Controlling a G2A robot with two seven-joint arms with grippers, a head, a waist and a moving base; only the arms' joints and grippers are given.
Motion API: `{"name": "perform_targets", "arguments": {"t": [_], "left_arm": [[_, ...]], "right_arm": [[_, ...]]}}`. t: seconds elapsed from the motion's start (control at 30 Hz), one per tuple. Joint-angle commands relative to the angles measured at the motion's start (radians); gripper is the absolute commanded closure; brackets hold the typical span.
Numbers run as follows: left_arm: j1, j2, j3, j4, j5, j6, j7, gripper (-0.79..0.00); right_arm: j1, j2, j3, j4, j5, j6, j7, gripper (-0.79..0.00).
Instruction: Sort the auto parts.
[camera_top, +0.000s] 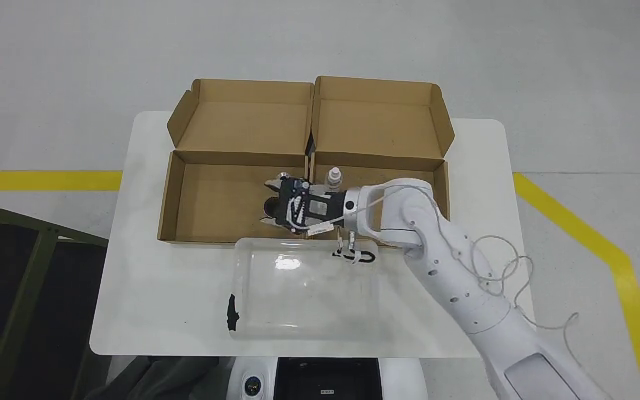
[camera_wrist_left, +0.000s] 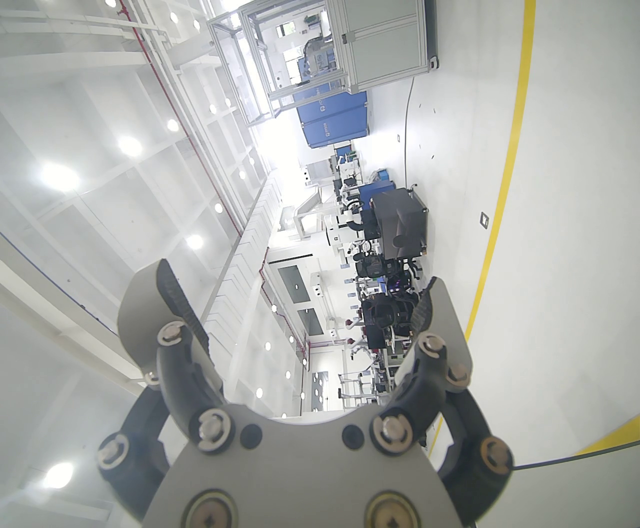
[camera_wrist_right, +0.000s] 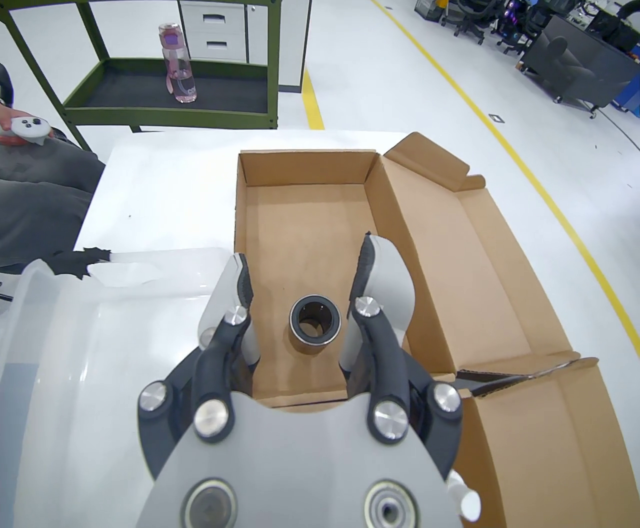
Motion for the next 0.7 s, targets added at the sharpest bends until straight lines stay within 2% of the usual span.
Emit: {"name": "perform_targets", "arguments": {"t": [0.0, 0.23, 0.27, 0.33, 0.47, 0.67], "left_arm": [[0.000, 0.000, 0.000, 0.000, 0.000, 0.000, 0.000, -0.785], [0.000, 0.000, 0.000, 0.000, 0.000, 0.000, 0.000, -0.785], [0.000, 0.000, 0.000, 0.000, 0.000, 0.000, 0.000, -0.785], [0.000, 0.000, 0.000, 0.000, 0.000, 0.000, 0.000, -0.785], [0.000, 0.000, 0.000, 0.000, 0.000, 0.000, 0.000, -0.785], [0.000, 0.000, 0.000, 0.000, 0.000, 0.000, 0.000, -0.785]], "right_arm": [[-0.035, 0.011, 0.030, -0.032, -0.013, -0.011, -0.004, -0.382], [-0.174, 0.052, 0.162, -0.148, -0.058, -0.027, -0.037, -0.416], [-0.194, 0.057, 0.182, -0.166, -0.068, -0.026, -0.044, -0.443], [-0.234, 0.068, 0.219, -0.202, -0.097, -0.033, -0.065, -0.594], [-0.317, 0.085, 0.289, -0.253, -0.129, -0.028, -0.111, -0.650], [-0.441, 0.109, 0.411, -0.317, -0.178, 0.014, -0.181, -0.653]]}}
